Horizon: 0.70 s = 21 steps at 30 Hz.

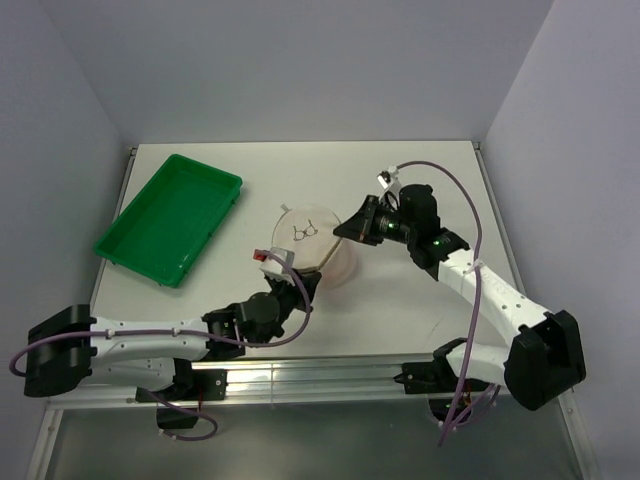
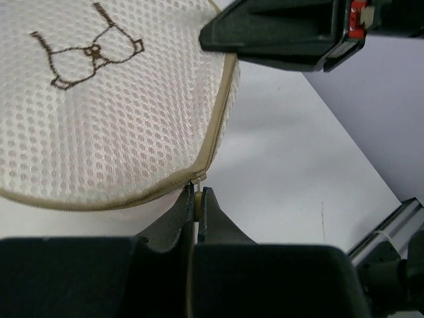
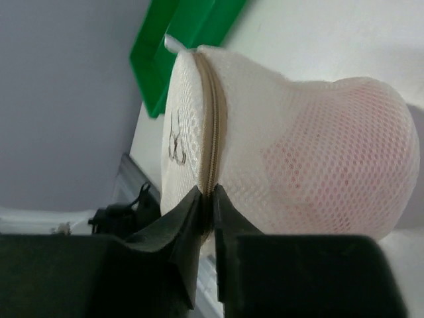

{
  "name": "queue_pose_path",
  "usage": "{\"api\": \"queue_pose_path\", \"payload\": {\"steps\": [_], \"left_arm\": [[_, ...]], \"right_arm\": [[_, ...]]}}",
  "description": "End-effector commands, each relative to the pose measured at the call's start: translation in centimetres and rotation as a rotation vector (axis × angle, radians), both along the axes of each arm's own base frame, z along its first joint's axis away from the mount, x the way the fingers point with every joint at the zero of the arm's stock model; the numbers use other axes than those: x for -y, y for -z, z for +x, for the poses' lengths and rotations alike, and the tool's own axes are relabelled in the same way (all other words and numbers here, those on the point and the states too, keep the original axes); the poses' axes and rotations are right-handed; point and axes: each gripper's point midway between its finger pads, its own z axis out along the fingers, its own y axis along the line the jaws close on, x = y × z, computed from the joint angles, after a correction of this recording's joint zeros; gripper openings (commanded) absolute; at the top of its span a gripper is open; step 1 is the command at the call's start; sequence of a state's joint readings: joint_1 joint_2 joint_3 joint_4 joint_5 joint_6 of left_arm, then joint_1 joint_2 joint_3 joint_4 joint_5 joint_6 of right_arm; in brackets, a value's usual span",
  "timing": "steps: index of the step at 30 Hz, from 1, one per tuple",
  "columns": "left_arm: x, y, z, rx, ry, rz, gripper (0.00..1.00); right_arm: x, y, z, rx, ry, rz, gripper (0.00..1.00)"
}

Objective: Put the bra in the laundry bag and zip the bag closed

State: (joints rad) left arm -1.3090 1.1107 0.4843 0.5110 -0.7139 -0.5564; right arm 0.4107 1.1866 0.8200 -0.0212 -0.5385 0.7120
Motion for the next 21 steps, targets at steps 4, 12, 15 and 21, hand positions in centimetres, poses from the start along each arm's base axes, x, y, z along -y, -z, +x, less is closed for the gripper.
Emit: {"api": "queue_pose_path", "payload": {"steps": [4,12,15,21], "left_arm": [[3.9,-2.1,1.1,0.044,0.014,0.014,0.0],[8.3,-3.2,3.2,0.047,0.024,-0.015,0.0],[9.0,-3.3,3.3,0.048,0.029,-0.026,0.0],[9.1,-2.6,3.3,0.043,0.031,-0.027,0.0]], "right_arm": [[3.2,-5.3,4.1,0.204,0.246,-0.069,0.93],[8.0,-2.9,-0.2,0.202,0.445,-0.065,0.86],[9.0,-0.7,-1.3,0.163,0.501,-0.045,0.77],[8.8,1.0,-3.4,0.118,0.502,0.013,0.7]]}}
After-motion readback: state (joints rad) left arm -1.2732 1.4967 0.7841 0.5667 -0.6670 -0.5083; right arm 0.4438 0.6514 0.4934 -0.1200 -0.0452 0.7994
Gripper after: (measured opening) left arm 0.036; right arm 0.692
